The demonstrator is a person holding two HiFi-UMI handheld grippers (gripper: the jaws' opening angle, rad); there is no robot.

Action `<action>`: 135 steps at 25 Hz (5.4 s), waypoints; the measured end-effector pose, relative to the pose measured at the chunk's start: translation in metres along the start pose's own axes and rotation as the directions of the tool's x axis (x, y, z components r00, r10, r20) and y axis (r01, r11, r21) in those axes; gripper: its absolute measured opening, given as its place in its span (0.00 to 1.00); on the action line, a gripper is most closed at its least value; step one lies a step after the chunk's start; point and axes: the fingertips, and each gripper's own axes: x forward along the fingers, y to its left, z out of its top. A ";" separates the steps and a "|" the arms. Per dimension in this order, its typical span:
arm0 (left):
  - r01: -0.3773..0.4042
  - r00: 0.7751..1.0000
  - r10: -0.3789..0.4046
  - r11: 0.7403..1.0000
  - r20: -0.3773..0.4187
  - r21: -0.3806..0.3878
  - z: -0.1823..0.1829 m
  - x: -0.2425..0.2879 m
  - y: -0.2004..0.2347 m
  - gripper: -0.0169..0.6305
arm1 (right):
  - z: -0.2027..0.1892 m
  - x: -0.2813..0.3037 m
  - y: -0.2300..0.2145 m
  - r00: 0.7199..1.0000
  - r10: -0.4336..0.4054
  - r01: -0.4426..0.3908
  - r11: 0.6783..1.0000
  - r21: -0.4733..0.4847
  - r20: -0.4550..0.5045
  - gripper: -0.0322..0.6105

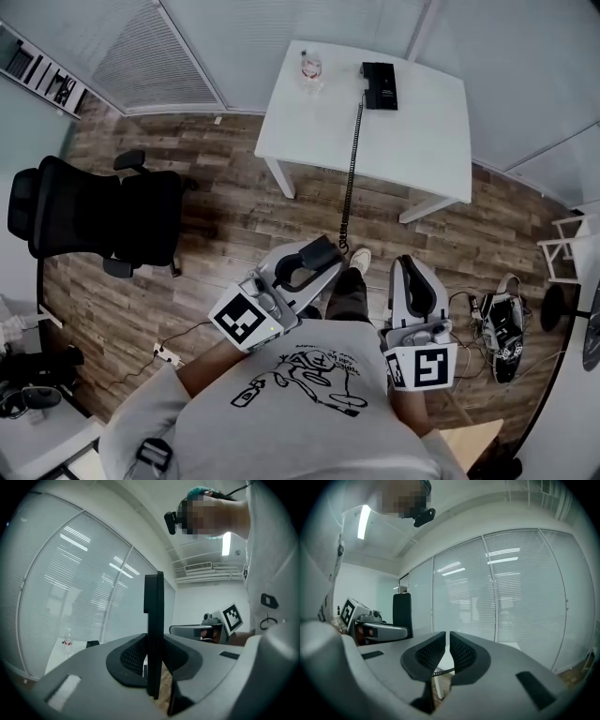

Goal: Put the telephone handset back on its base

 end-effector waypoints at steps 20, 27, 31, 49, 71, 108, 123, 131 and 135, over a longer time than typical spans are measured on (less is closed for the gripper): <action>0.040 0.997 -0.040 0.999 -0.067 0.003 0.014 0.222 0.060 0.14 | 0.009 0.074 -0.218 0.998 -0.066 0.066 0.997 0.034 0.001 0.09; 0.015 0.998 -0.014 1.000 -0.068 0.018 0.021 0.266 0.067 0.14 | 0.018 0.094 -0.260 1.000 -0.015 0.015 1.000 0.017 0.019 0.09; -0.020 0.997 0.021 1.000 -0.070 0.019 0.020 0.280 0.072 0.14 | 0.018 0.103 -0.277 1.000 0.019 -0.019 1.000 0.013 0.019 0.09; -0.071 0.995 0.070 0.997 -0.074 -0.004 0.016 0.305 0.105 0.14 | 0.007 0.150 -0.287 0.992 0.127 -0.127 0.992 0.022 -0.002 0.09; -0.070 0.997 0.068 0.994 -0.029 -0.085 0.045 0.316 0.303 0.14 | 0.019 0.352 -0.242 0.963 0.249 -0.255 0.966 -0.047 -0.105 0.09; 0.012 0.992 -0.041 0.972 -0.118 -0.234 -0.020 0.363 0.377 0.14 | -0.115 0.447 -0.204 0.873 0.331 -0.324 0.942 0.082 -0.359 0.45; 0.049 0.971 -0.118 0.950 -0.207 -0.309 -0.078 0.391 0.386 0.14 | -0.170 0.460 -0.222 0.850 0.253 -0.223 0.968 0.118 -0.463 0.38; -0.029 0.950 -0.020 0.988 -0.312 -0.151 -0.106 0.397 0.401 0.20 | -0.199 0.469 -0.228 0.825 0.230 -0.163 0.971 0.172 -0.516 0.38; -0.083 0.936 0.056 0.994 -0.348 -0.064 -0.118 0.402 0.411 0.24 | -0.212 0.475 -0.232 0.815 0.212 -0.134 0.974 0.181 -0.539 0.38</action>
